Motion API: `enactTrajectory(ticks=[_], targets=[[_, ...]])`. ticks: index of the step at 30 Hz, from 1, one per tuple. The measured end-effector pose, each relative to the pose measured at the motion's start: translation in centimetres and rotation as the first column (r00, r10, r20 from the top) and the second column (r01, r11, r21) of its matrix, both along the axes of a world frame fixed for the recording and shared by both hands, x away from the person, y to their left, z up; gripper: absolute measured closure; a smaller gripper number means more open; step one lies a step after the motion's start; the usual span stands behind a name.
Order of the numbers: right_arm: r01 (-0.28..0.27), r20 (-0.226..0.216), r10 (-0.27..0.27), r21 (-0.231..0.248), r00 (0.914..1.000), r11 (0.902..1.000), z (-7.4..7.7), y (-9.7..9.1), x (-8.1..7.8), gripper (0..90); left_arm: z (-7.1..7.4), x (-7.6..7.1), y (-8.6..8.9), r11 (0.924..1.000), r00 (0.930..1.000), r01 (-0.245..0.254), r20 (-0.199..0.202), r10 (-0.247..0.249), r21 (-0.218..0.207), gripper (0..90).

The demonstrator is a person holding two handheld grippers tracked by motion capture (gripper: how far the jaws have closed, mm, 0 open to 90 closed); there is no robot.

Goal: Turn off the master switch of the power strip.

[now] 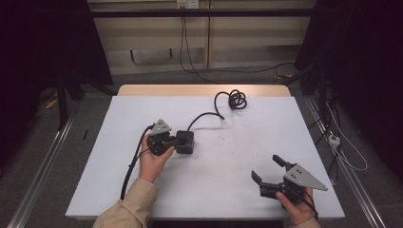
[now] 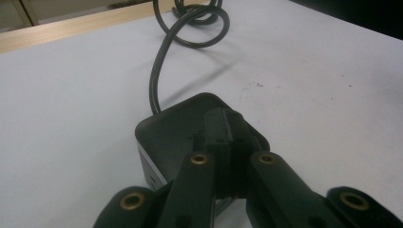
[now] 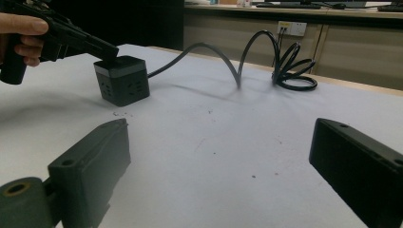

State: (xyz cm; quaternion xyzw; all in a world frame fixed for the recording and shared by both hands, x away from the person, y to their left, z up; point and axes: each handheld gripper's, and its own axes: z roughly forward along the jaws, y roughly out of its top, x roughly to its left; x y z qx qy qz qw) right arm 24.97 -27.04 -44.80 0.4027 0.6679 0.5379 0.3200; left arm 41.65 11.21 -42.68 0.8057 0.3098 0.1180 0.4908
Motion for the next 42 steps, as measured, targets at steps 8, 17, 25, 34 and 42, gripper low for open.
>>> enactTrajectory(ticks=[8,17,25,34,42], targets=[[0.0,0.001,0.0,0.0,1.0,1.0,-0.02,0.02,0.02,5.7,0.03,-0.13,-0.17,1.0,0.9999,-0.001,0.012,0.001,0.009,90.0],[0.0,0.001,0.0,0.0,1.0,1.0,0.0,0.05,0.01,5.7,0.02,-0.11,-0.13,1.0,1.0,-0.004,0.006,0.004,0.008,90.0],[-0.001,0.003,0.001,-0.001,1.0,1.0,0.01,0.08,0.0,5.7,-0.02,-0.11,-0.19,0.9999,1.0,-0.007,0.006,0.007,0.012,90.0],[-0.004,0.0,0.004,-0.003,1.0,1.0,0.0,0.11,0.0,5.7,-0.04,-0.16,-0.18,0.9999,0.9999,-0.007,0.011,0.007,0.012,90.0],[-0.002,0.002,0.002,-0.002,1.0,1.0,0.01,0.09,0.01,5.7,-0.04,-0.15,-0.12,0.9999,0.9999,-0.014,-0.001,0.014,0.003,90.0]])
